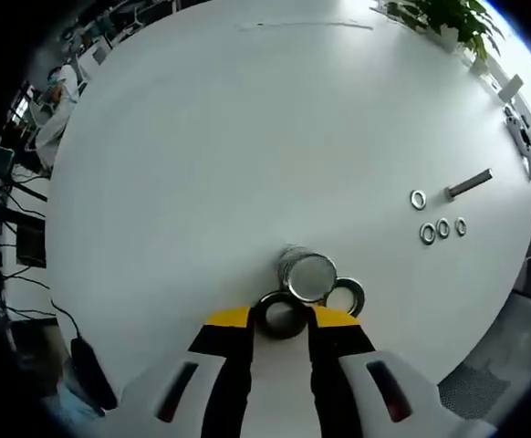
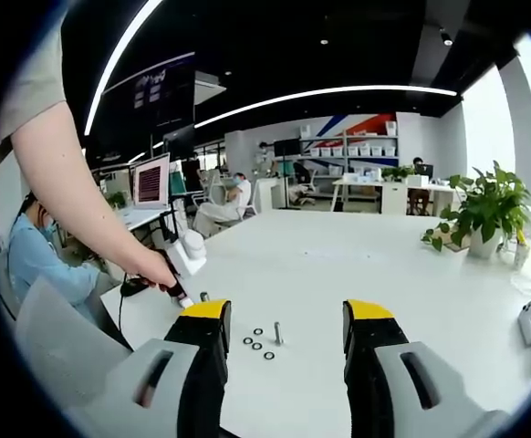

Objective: Place the washer onto the threaded stud by aligning its center hole with the stud, sliding it down to the base, and recovering from edge contact or off-axis alignment until the washer reaches the visible bottom stop.

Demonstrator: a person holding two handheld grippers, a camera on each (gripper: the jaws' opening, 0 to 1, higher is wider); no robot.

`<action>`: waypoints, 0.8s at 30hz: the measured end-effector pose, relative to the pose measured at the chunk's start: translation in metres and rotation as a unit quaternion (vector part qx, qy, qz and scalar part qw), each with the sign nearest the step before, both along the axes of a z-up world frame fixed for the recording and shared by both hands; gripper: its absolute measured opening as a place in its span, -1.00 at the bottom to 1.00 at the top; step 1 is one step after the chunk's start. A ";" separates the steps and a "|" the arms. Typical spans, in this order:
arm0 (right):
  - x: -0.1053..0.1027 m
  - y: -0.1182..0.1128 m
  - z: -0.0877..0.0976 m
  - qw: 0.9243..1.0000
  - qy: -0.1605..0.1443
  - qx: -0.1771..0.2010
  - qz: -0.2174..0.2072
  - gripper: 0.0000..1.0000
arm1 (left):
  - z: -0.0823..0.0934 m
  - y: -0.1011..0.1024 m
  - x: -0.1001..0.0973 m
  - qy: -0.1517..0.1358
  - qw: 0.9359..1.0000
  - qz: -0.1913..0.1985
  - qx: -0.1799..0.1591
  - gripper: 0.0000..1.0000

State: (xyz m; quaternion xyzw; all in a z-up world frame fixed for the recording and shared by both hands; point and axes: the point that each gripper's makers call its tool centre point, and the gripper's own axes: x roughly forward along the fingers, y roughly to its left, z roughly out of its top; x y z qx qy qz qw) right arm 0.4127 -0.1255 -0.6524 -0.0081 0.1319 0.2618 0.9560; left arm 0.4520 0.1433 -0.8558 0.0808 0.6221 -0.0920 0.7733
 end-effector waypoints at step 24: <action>-0.001 0.001 0.000 1.000 0.002 0.006 0.004 0.03 | -0.001 0.009 0.005 -0.049 0.999 -0.021 0.006 -0.47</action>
